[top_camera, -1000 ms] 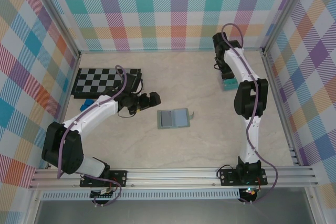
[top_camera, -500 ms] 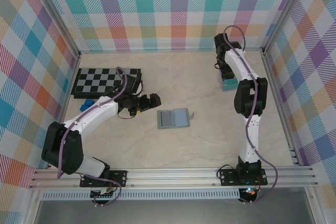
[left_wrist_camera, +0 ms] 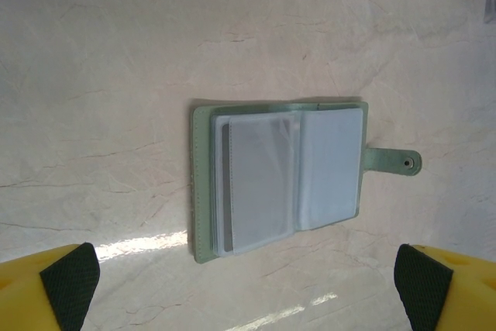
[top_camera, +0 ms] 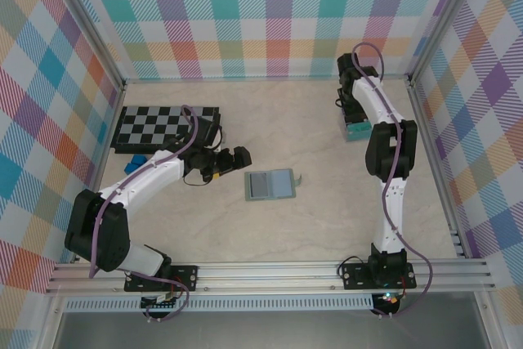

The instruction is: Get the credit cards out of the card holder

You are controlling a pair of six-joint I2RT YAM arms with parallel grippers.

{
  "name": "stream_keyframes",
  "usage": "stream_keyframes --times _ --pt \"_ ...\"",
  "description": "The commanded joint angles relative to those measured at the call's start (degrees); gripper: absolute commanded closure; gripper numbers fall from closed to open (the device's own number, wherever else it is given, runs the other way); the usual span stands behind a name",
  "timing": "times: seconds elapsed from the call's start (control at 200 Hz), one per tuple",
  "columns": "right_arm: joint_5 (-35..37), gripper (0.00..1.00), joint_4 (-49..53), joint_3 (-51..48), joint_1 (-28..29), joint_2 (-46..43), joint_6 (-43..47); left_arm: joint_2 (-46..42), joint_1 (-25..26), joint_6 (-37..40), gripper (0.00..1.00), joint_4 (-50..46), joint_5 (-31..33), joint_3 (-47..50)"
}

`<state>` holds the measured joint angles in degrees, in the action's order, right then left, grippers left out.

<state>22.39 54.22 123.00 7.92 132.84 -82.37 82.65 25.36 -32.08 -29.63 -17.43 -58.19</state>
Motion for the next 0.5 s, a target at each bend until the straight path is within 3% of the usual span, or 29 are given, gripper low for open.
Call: stream_keyframes --times 0.0,0.095,0.37,0.495 --pt "-2.6 0.91 -1.4 -0.1 -0.4 0.9 -0.9 0.0 -1.0 0.5 0.0 1.0 -1.3 1.1" --pt "-2.8 0.83 -1.6 -0.1 -0.5 0.7 -0.4 0.0 -0.9 0.7 0.0 0.6 -1.3 1.0" --pt "-3.3 0.81 -1.5 0.3 -0.8 -0.3 2.5 -0.2 -0.9 0.9 0.0 0.4 -1.2 0.8" --pt "-4.4 0.69 -1.6 -0.3 -0.8 -2.5 7.3 -0.4 -1.0 0.0 0.0 0.0 -0.7 0.7"
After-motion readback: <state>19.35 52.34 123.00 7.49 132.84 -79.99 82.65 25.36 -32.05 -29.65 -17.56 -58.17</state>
